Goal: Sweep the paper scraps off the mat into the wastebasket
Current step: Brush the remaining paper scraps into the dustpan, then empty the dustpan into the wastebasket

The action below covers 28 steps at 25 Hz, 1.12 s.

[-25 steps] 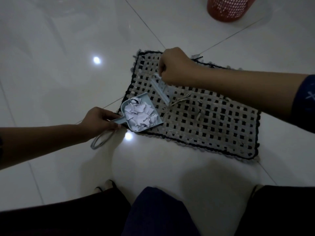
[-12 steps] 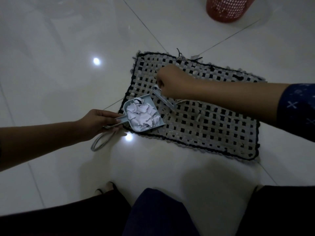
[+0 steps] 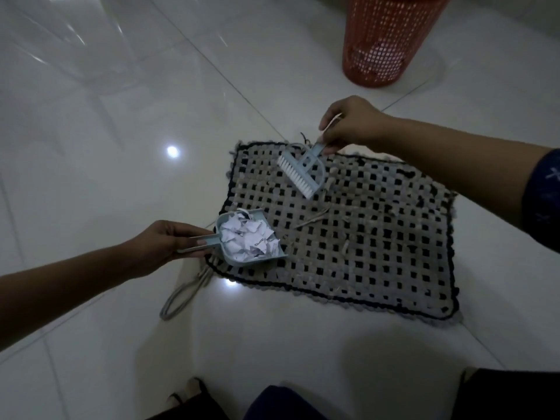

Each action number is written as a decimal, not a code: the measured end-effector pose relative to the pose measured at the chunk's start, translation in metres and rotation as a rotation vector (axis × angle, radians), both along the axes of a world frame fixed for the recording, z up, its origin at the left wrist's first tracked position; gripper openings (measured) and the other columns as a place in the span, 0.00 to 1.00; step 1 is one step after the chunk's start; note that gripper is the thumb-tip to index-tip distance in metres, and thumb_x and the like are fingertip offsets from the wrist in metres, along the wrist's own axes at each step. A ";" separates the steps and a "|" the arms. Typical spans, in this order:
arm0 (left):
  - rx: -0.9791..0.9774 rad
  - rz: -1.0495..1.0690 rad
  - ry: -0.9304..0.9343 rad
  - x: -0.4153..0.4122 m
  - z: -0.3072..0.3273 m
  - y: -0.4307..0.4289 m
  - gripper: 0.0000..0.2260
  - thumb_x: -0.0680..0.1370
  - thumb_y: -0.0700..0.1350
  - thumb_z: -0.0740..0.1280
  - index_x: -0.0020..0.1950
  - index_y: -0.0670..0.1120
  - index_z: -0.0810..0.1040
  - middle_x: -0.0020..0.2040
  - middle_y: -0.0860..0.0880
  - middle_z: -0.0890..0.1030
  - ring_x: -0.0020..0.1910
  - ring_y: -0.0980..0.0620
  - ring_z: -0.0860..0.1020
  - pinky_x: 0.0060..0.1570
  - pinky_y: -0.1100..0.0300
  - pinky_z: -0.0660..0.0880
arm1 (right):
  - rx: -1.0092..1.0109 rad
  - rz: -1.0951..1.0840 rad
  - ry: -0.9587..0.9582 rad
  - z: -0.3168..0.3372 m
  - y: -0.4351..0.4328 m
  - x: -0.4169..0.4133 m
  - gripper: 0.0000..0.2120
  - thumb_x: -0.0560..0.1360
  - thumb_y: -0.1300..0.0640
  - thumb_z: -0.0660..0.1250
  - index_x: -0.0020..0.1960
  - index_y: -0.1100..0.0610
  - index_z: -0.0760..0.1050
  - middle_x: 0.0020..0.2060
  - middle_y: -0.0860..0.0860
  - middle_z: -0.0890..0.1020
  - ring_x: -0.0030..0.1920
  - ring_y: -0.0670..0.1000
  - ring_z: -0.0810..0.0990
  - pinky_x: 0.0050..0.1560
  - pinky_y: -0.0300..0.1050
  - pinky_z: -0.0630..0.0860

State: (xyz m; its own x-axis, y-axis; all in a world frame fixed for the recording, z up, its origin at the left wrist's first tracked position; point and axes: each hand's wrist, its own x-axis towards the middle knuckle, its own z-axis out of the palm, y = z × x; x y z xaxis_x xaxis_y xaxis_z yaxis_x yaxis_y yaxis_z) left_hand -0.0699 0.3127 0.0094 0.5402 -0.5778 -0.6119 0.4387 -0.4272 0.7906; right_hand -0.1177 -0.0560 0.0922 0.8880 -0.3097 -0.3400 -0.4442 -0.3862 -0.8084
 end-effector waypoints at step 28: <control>-0.333 0.232 -0.136 0.066 0.089 -0.203 0.08 0.74 0.28 0.62 0.47 0.36 0.79 0.39 0.43 0.85 0.40 0.49 0.84 0.38 0.64 0.79 | -0.191 -0.214 -0.314 0.107 -0.108 0.018 0.04 0.70 0.68 0.70 0.39 0.60 0.79 0.46 0.60 0.82 0.46 0.55 0.83 0.46 0.45 0.83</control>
